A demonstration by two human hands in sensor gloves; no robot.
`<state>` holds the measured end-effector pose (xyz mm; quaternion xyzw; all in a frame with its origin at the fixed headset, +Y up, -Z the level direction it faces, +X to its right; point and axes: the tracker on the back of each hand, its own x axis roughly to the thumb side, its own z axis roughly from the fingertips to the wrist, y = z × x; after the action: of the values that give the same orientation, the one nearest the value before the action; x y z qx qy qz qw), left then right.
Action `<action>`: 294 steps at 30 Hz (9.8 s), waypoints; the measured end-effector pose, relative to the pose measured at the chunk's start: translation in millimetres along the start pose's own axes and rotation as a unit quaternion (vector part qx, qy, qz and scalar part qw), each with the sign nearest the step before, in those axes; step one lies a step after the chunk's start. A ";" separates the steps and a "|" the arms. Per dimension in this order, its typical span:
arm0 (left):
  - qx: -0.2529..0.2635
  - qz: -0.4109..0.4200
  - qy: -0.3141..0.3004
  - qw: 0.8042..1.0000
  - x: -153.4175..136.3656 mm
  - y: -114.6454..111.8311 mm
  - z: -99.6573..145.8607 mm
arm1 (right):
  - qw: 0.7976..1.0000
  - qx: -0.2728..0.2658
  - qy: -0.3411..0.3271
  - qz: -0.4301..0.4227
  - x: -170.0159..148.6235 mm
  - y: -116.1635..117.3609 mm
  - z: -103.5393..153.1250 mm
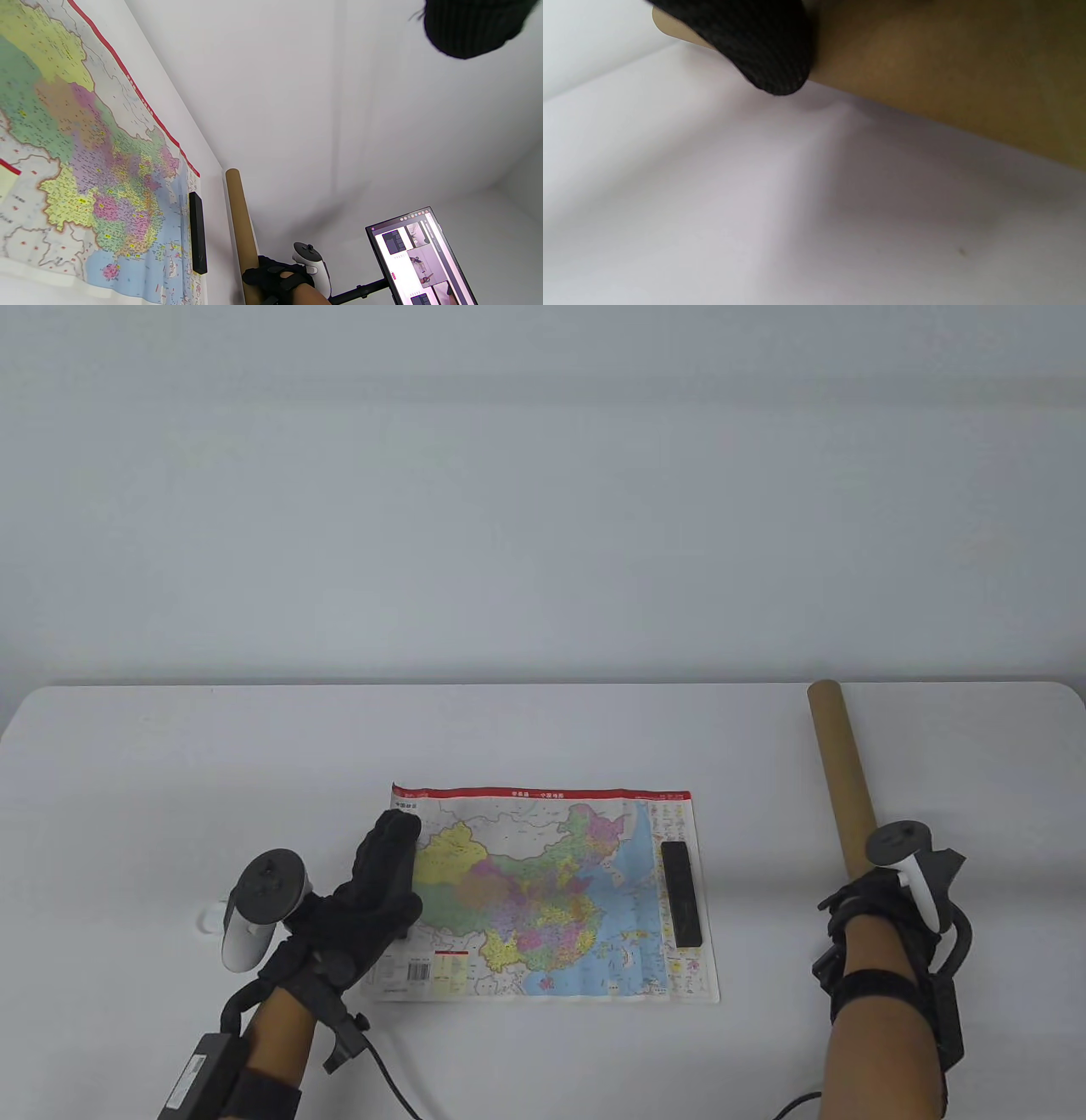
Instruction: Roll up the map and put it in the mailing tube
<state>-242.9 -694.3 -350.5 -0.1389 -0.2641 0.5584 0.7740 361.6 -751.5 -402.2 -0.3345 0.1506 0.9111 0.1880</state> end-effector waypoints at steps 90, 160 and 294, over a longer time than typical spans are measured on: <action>0.210 -0.308 0.453 0.810 -26.2 23.2 -34.1 | 0.843 0.123 -0.478 0.211 247.2 183.3 208.8; 0.046 0.039 0.265 0.962 -50.6 -57.0 -93.7 | 0.850 0.129 -0.485 0.164 235.5 175.5 197.1; -0.161 -0.396 0.385 0.818 -38.2 -89.0 -106.0 | 0.796 0.121 -0.576 0.137 166.1 140.4 207.0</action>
<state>-121.7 -751.8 -401.9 -0.3485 -0.0630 0.0540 0.9336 67.7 -752.6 -340.8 0.3020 0.1678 0.9261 0.1517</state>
